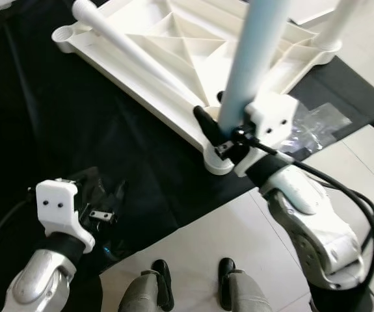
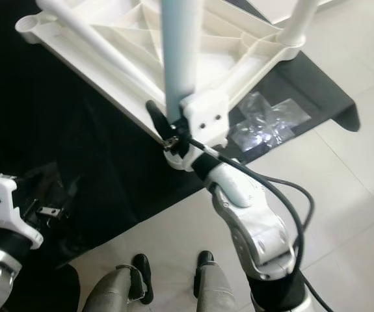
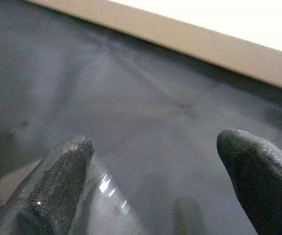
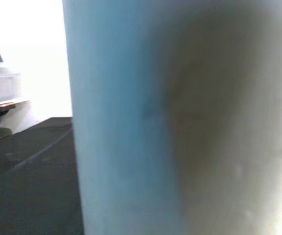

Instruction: Building children table

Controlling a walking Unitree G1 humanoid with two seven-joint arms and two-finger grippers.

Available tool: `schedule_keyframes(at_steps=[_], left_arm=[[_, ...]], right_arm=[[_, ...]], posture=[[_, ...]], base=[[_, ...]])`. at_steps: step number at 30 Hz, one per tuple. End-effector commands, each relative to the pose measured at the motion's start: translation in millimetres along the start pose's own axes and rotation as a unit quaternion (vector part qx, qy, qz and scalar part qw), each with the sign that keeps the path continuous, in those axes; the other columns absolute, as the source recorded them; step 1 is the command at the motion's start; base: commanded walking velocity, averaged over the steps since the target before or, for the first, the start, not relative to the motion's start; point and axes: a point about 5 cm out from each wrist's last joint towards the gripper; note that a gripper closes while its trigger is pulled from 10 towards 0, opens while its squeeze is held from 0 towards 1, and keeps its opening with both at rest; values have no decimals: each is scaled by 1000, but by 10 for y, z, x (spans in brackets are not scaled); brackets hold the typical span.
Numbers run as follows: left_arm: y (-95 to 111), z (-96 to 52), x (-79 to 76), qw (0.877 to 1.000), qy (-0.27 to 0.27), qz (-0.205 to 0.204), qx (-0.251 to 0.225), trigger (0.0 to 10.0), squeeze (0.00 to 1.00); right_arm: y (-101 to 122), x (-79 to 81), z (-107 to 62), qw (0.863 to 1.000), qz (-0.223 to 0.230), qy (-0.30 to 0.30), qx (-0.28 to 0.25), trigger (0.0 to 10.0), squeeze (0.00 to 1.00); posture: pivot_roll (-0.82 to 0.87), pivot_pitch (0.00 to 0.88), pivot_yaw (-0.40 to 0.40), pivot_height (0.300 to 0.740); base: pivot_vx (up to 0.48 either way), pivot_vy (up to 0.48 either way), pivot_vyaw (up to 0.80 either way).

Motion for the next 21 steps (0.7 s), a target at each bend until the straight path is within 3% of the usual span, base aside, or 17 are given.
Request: schedule_keyframes(at_steps=[1, 6, 8, 10, 11, 12, 13, 14, 16, 18, 20, 21], left_arm=[[-37, 3, 84, 1000, 8, 16, 9, 10000, 0], [93, 122, 117, 1000, -10, 13, -20, 10000, 0], [441, 331, 36, 994, -83, -1, -78, 10000, 0], [441, 331, 36, 994, -83, -1, -78, 10000, 0], [631, 420, -33, 986, -131, -7, -105, 10000, 0], [631, 420, -33, 986, -131, -7, -105, 10000, 0], [820, 493, -120, 974, -187, -10, -125, 10000, 0], [820, 493, -120, 974, -187, -10, -125, 10000, 0], [1071, 576, -271, 948, -290, -14, -132, 10000, 0], [1071, 576, -271, 948, -290, -14, -132, 10000, 0], [1161, 616, -346, 929, -350, -21, -119, 10000, 0], [1161, 616, -346, 929, -350, -21, -119, 10000, 0]], right_arm=[[-579, -19, -60, 990, 32, -20, 138, 10000, 0], [-581, 6, -75, 988, 32, -43, 148, 10000, 0], [-562, 46, -52, 987, 30, -55, 146, 10000, 0], [-562, 46, -52, 987, 30, -55, 146, 10000, 0], [-561, 61, -27, 988, 28, -57, 143, 10000, 0], [-561, 61, -27, 988, 28, -57, 143, 10000, 0], [-561, 71, 14, 988, 26, -59, 137, 10000, 0], [-561, 71, 14, 988, 26, -59, 137, 10000, 0], [-566, 88, 118, 991, 21, -52, 123, 10000, 0], [-566, 88, 118, 991, 21, -52, 123, 10000, 0], [-568, 97, 185, 992, 17, -48, 114, 10000, 0], [-568, 97, 185, 992, 17, -48, 114, 10000, 0]], posture=[[5, 384, 78, 740], [3, 356, 74, 740], [0, 324, 68, 740], [0, 324, 68, 740], [-1, 306, 67, 740], [-1, 306, 67, 740], [3, 293, 65, 740], [3, 293, 65, 740], [9, 273, 70, 740], [9, 273, 70, 740], [10, 272, 69, 740], [10, 272, 69, 740]], base=[[0, 0, 0], [0, 0, 0], [0, 0, 0], [0, 0, 0], [0, 0, 0], [0, 0, 0], [0, 0, 0], [0, 0, 0], [0, 0, 0], [0, 0, 0], [0, 0, 0], [0, 0, 0]])
Point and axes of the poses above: a point about 5 cm out from each wrist's last joint towards the gripper, its own z axis pointing out of the wrist towards the gripper, its own y axis along the axis of the wrist's last joint, x = y × z, and after that the axes turned 4 degrees about -z, right-handed
